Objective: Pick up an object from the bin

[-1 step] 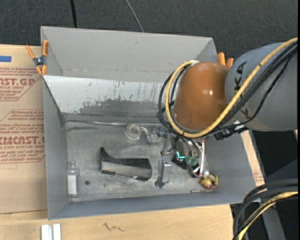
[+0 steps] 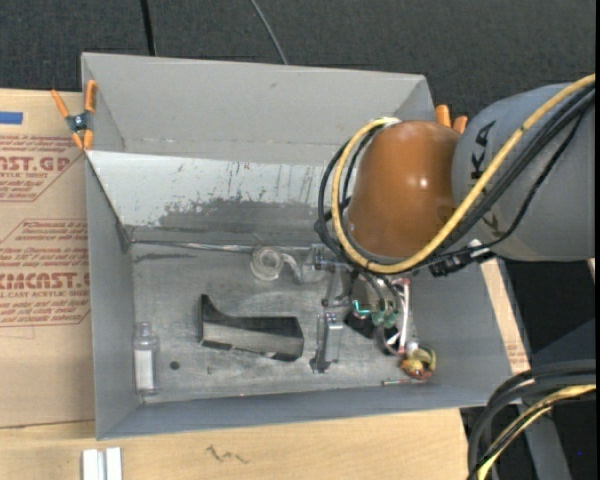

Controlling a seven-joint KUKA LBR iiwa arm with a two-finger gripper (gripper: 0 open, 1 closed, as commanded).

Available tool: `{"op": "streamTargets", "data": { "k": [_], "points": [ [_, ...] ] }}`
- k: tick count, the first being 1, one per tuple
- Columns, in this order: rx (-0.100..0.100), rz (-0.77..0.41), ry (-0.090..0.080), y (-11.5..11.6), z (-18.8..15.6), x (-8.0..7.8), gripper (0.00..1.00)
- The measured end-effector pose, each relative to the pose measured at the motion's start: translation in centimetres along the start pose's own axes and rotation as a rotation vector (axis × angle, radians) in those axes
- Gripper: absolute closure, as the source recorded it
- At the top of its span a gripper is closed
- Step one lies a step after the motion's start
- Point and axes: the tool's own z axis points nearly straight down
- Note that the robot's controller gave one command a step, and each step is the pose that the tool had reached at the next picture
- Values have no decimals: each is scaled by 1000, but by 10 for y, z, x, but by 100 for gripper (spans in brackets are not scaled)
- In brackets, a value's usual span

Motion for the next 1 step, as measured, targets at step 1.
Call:
{"op": "streamTargets", "data": {
  "k": [1],
  "points": [
    [-2, -78, -15, 35, 110, -5, 100]
  ]
}}
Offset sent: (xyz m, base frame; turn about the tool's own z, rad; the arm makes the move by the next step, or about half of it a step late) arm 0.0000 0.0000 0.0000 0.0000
